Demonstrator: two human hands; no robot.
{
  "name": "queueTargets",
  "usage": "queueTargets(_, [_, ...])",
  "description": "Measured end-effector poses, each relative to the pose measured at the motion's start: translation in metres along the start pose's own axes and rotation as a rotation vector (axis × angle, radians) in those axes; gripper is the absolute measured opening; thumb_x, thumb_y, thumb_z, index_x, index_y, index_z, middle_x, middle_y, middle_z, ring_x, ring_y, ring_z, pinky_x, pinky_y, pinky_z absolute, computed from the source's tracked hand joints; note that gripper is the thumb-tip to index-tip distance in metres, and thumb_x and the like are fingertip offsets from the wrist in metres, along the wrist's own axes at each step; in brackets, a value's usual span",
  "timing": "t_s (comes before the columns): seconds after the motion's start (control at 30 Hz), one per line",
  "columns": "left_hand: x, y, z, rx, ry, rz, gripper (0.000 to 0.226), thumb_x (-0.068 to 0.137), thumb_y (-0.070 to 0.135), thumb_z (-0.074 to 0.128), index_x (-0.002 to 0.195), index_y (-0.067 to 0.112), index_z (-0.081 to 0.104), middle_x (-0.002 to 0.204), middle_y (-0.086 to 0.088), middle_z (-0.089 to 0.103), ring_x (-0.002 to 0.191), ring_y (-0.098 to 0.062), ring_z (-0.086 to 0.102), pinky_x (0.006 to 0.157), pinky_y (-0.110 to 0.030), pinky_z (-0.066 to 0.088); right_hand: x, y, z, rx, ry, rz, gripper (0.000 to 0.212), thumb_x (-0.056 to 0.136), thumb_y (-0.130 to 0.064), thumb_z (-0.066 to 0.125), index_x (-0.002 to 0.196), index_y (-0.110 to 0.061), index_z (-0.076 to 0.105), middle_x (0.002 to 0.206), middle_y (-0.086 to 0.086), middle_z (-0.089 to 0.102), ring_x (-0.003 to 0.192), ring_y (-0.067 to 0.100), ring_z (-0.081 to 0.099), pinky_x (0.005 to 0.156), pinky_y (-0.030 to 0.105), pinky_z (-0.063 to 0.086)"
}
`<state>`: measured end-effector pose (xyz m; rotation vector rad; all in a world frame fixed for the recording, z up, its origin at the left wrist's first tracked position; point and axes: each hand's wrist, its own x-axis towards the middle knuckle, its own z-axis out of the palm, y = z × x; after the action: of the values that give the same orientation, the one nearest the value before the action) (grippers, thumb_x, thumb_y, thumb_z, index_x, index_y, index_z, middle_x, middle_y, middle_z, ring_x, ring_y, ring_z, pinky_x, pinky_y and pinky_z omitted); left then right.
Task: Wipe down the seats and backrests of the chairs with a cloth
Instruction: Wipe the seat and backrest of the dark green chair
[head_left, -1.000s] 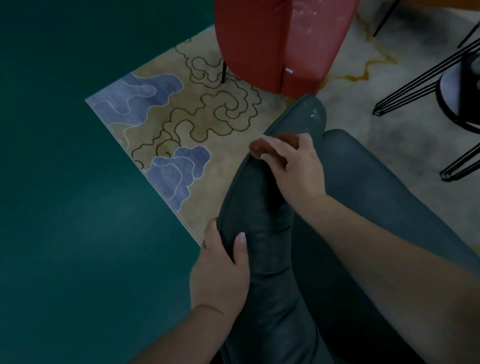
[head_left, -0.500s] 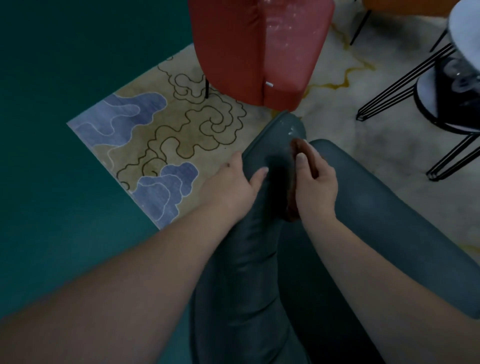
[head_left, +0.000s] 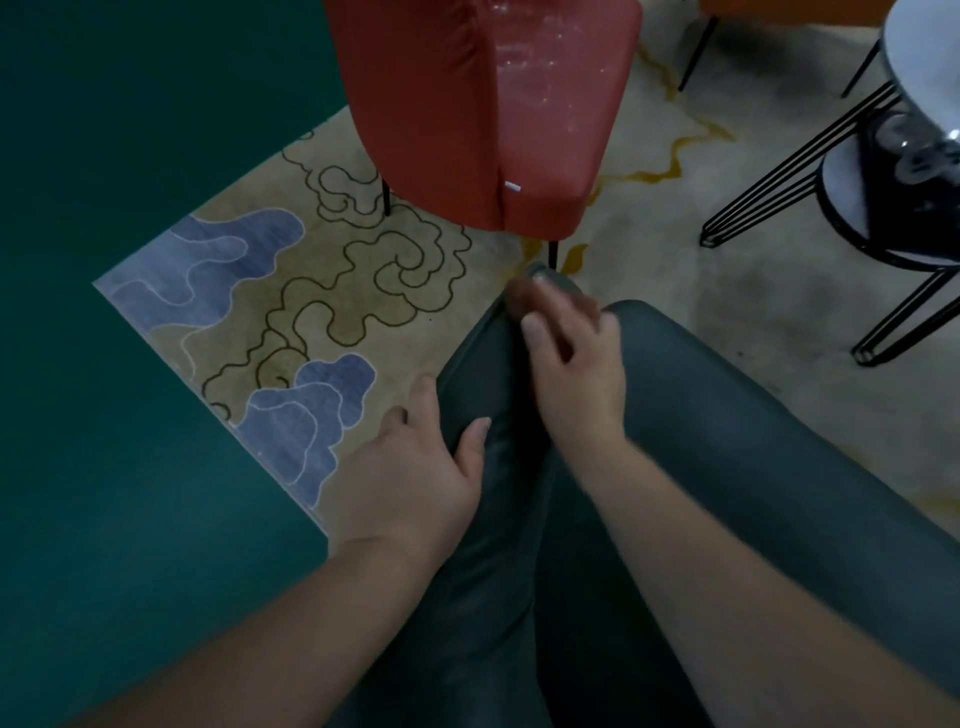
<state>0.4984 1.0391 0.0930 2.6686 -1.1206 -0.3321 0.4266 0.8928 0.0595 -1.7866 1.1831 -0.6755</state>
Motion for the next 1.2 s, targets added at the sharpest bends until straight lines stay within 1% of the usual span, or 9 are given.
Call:
queueTargets(0.13, [0.0,0.002,-0.001,0.009,0.013,0.007,0.062,0.089,0.066,0.014,0.138,0.029,0.021,0.108,-0.002,0.058,0.08,-0.025,0.061,0.058,-0.031,0.041,0.004,0.006,-0.005,-0.125,-0.046,-0.224,0.041,0.092,-0.054,0.046,0.132,-0.054,0.045,0.117,-0.008,0.039,0.106,0.005,0.043,0.087,0.015,0.037])
queueTargets(0.3, [-0.001,0.003,-0.002,0.013,0.013,0.005,0.064,0.088,0.065,0.013,0.141,0.029,0.017,0.108,0.0,0.058,0.08,-0.024,0.061,0.059,-0.03,0.039,0.047,-0.007,0.003,-0.008,0.075,0.08,0.033,0.095,-0.05,0.048,0.128,-0.052,0.052,0.122,-0.01,0.038,0.114,0.009,0.046,0.091,0.022,0.037])
queueTargets(0.5, [-0.001,0.003,-0.002,0.012,-0.001,0.02,0.062,0.088,0.061,0.012,0.14,0.027,0.019,0.113,-0.003,0.058,0.082,-0.026,0.063,0.06,-0.029,0.034,-0.033,0.002,0.0,-0.248,-0.101,-0.461,0.038,0.094,-0.05,0.048,0.131,-0.046,0.052,0.115,-0.002,0.044,0.097,0.014,0.051,0.081,0.029,0.052])
queueTargets(0.57, [0.0,0.003,-0.002,0.019,0.004,0.021,0.062,0.088,0.059,0.008,0.14,0.026,0.017,0.113,-0.002,0.058,0.081,-0.023,0.062,0.059,-0.029,0.034,0.004,0.004,-0.001,-0.236,-0.021,-0.389,0.035,0.094,-0.044,0.051,0.129,-0.046,0.055,0.119,-0.001,0.045,0.103,0.012,0.047,0.086,0.022,0.045])
queueTargets(0.7, [-0.001,0.003,-0.002,-0.023,-0.005,0.023,0.061,0.089,0.056,0.006,0.142,0.026,0.017,0.116,-0.001,0.057,0.081,-0.021,0.062,0.06,-0.03,0.039,0.077,0.005,-0.002,-0.007,0.085,0.139,0.031,0.097,-0.045,0.048,0.127,-0.048,0.057,0.127,-0.006,0.047,0.113,0.009,0.05,0.085,0.016,0.038])
queueTargets(0.77, [-0.001,0.003,-0.003,-0.044,-0.01,0.022,0.058,0.091,0.053,0.007,0.142,0.027,0.019,0.117,-0.002,0.057,0.083,-0.022,0.062,0.061,-0.031,0.04,0.056,0.004,-0.001,-0.01,0.088,0.134,0.033,0.096,-0.049,0.047,0.128,-0.053,0.053,0.124,-0.008,0.043,0.11,0.007,0.048,0.088,0.02,0.036])
queueTargets(0.93, [0.001,0.004,-0.004,-0.066,-0.018,0.014,0.053,0.093,0.046,0.011,0.141,0.026,0.024,0.12,-0.005,0.058,0.088,-0.027,0.062,0.065,-0.031,0.036,-0.079,0.009,0.002,-0.181,-0.035,-0.23,0.04,0.093,-0.062,0.038,0.132,-0.06,0.041,0.115,-0.012,0.041,0.094,0.003,0.049,0.079,0.026,0.052])
queueTargets(1.07, [0.003,0.004,-0.005,-0.108,-0.024,0.003,0.049,0.095,0.043,0.013,0.138,0.025,0.027,0.118,-0.007,0.059,0.089,-0.029,0.061,0.069,-0.036,0.045,-0.036,0.008,0.001,-0.225,0.062,-0.189,0.038,0.093,-0.048,0.049,0.13,-0.052,0.05,0.113,-0.005,0.045,0.094,0.009,0.051,0.079,0.029,0.052])
queueTargets(1.2, [0.003,0.003,-0.003,-0.103,-0.019,-0.014,0.046,0.097,0.042,0.015,0.137,0.023,0.029,0.118,-0.01,0.059,0.091,-0.032,0.059,0.07,-0.039,0.045,0.004,0.002,0.004,-0.111,0.154,0.099,0.034,0.096,-0.049,0.048,0.129,-0.055,0.048,0.117,-0.006,0.043,0.097,0.008,0.051,0.092,0.032,0.049])
